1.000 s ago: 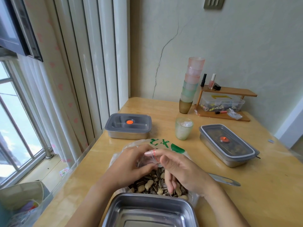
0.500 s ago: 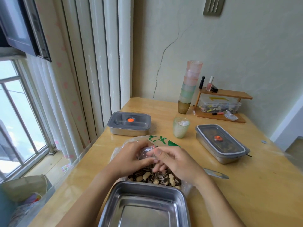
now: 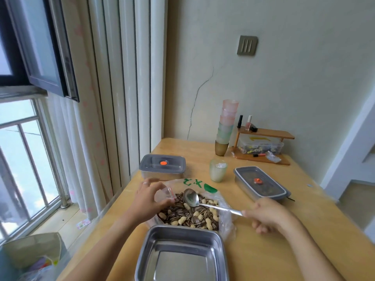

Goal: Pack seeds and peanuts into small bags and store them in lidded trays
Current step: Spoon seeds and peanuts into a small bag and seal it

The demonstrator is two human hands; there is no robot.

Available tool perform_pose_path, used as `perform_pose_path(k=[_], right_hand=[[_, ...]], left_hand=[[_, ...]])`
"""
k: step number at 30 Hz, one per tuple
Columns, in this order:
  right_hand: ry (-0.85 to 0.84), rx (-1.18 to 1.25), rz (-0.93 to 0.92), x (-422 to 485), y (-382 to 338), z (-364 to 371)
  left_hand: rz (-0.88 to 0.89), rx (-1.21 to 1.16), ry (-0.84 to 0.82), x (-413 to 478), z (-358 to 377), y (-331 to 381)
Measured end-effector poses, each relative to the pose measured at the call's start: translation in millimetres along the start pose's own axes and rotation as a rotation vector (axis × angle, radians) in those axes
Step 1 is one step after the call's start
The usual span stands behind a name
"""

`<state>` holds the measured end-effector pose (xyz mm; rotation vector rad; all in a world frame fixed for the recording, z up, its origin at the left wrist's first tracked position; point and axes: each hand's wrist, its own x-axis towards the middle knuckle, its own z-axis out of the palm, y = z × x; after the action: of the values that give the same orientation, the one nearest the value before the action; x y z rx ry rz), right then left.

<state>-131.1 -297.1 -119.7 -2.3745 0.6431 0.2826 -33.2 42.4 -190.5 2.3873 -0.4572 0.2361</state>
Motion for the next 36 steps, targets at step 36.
perform_pose_path(k=[36], right_hand=[[0.453,0.077,-0.733,-28,-79,13]], left_hand=[[-0.687,-0.734,-0.140,-3,-54,55]])
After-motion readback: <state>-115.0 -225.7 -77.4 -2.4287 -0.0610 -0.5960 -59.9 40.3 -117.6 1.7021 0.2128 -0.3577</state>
